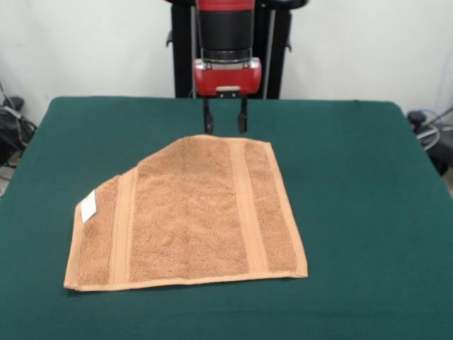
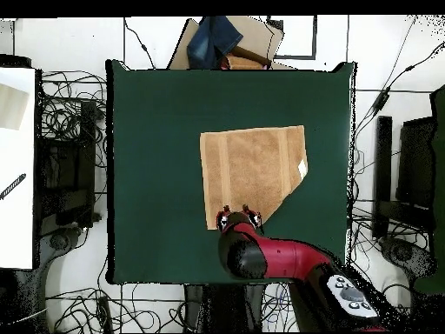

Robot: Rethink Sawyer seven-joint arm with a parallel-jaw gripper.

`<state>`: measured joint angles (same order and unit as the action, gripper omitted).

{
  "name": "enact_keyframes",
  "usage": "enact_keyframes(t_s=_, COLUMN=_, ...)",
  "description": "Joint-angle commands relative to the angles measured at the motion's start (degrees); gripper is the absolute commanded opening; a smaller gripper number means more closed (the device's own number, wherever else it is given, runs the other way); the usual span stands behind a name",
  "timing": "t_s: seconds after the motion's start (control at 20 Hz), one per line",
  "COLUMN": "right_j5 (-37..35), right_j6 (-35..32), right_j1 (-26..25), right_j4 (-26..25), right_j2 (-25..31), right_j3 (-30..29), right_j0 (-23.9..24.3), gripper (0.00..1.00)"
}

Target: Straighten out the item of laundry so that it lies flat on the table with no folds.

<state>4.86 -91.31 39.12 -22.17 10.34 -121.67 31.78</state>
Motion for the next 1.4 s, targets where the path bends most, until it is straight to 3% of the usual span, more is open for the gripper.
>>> enact_keyframes(t_s=0.05, right_j5=2.4, right_j6=-11.7, right_j1=-3.0, right_j4=1.8, right_j2=3.5, right_j3=-1.4, right_j0=-2.2, gripper=1.00)
enact_keyframes(t_s=0.4, right_j5=-3.1, right_j6=-9.1, right_j1=-2.9, right_j4=4.2, right_j2=2.4, right_j3=6.7, right_j0=-5.7, gripper=1.00)
enact_keyframes(t_s=0.75, right_j5=-3.2, right_j6=-6.4, right_j1=-8.9, right_j4=3.9, right_j2=1.1, right_j3=16.8, right_j0=-7.7, gripper=1.00)
enact_keyframes(t_s=1.05, right_j5=-1.0, right_j6=-6.7, right_j1=-13.3, right_j4=2.3, right_j2=1.0, right_j3=20.1, right_j0=-7.3, gripper=1.00)
enact_keyframes(t_s=1.4, right_j5=-8.7, right_j6=-5.5, right_j1=-15.7, right_j4=4.9, right_j2=-5.0, right_j3=29.1, right_j0=-13.1, gripper=1.00)
